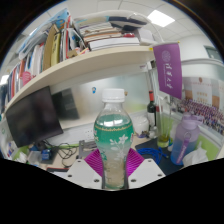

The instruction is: Pour water

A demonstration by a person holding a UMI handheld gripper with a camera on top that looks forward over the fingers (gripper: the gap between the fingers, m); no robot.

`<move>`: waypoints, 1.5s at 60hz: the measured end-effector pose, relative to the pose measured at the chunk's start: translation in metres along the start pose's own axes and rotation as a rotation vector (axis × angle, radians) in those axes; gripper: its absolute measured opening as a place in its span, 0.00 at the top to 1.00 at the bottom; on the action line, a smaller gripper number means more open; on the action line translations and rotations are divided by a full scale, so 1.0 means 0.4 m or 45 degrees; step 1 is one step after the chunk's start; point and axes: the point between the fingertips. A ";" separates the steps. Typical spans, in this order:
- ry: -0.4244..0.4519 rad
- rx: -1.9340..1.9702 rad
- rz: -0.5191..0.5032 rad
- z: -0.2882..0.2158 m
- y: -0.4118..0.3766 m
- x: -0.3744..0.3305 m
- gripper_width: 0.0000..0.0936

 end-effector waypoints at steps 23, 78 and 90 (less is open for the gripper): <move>0.013 -0.255 0.092 0.141 0.251 0.111 0.73; -0.076 -0.364 0.181 0.256 0.272 -0.154 0.08; -0.114 -0.285 0.185 0.196 0.052 -0.352 0.08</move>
Point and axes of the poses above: the point between the fingertips, and its own axes, seen from behind it with the camera up: y to the right, z down, x forward, the way the camera looks, and after that the axes turned 2 degrees about z, right-handed
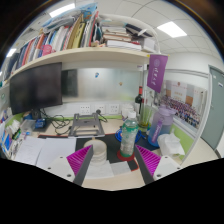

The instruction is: Pour water

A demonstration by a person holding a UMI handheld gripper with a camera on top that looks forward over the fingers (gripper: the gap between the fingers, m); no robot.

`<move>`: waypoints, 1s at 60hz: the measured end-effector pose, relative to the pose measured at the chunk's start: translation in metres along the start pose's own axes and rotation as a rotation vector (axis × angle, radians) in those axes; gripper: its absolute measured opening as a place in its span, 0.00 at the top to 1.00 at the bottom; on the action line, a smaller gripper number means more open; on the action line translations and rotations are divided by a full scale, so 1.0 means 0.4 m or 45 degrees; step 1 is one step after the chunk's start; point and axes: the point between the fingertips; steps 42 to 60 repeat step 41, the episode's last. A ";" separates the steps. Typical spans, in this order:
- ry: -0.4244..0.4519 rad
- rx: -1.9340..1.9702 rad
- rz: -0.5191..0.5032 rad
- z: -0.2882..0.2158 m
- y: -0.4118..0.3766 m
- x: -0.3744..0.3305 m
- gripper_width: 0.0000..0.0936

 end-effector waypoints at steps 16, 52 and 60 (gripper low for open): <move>0.108 -0.029 -0.065 -0.133 -0.258 -0.179 0.08; 0.134 0.030 -0.094 -0.185 -0.390 -0.257 0.08; 0.134 0.030 -0.094 -0.185 -0.390 -0.257 0.08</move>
Point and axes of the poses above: the point between the fingertips, and its own axes, seen from behind it with the camera up: y to the right, z down, x forward, the way the camera looks, and after that the axes turned 2 degrees about z, right-handed
